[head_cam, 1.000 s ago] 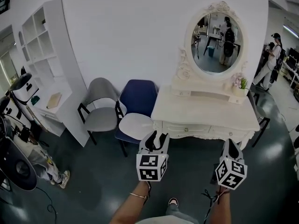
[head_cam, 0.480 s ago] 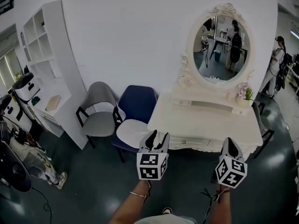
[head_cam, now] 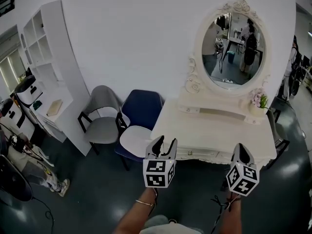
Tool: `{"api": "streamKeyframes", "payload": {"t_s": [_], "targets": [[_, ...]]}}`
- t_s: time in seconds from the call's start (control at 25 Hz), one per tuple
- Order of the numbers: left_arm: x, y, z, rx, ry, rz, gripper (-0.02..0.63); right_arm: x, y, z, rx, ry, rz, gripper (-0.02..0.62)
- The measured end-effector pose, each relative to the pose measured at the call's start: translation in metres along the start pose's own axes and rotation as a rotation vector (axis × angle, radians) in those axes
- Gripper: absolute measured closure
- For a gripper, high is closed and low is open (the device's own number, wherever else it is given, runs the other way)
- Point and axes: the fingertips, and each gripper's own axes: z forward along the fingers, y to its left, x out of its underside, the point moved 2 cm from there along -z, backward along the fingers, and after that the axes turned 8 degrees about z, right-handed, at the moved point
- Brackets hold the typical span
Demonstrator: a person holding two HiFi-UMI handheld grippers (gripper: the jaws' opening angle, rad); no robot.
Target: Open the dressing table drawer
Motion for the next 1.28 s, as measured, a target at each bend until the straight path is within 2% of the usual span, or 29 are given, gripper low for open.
{"api": "streamKeyframes", "payload": {"t_s": [0.48, 0.88, 1.28], "targets": [[0.018, 0.009, 0.059, 0.022, 0.037, -0.004, 0.417, 0.024, -0.017, 0.05, 0.021, 0.047, 0.034, 0.588], [0.003, 0.041, 0.164, 0.058, 0.006, -0.01, 0.417, 0.004, -0.013, 0.153, 0.042, 0.026, 0.032, 0.588], [-0.012, 0.077, 0.277, 0.096, 0.024, -0.02, 0.417, -0.019, -0.004, 0.261, 0.063, 0.036, 0.029, 0.588]]}}
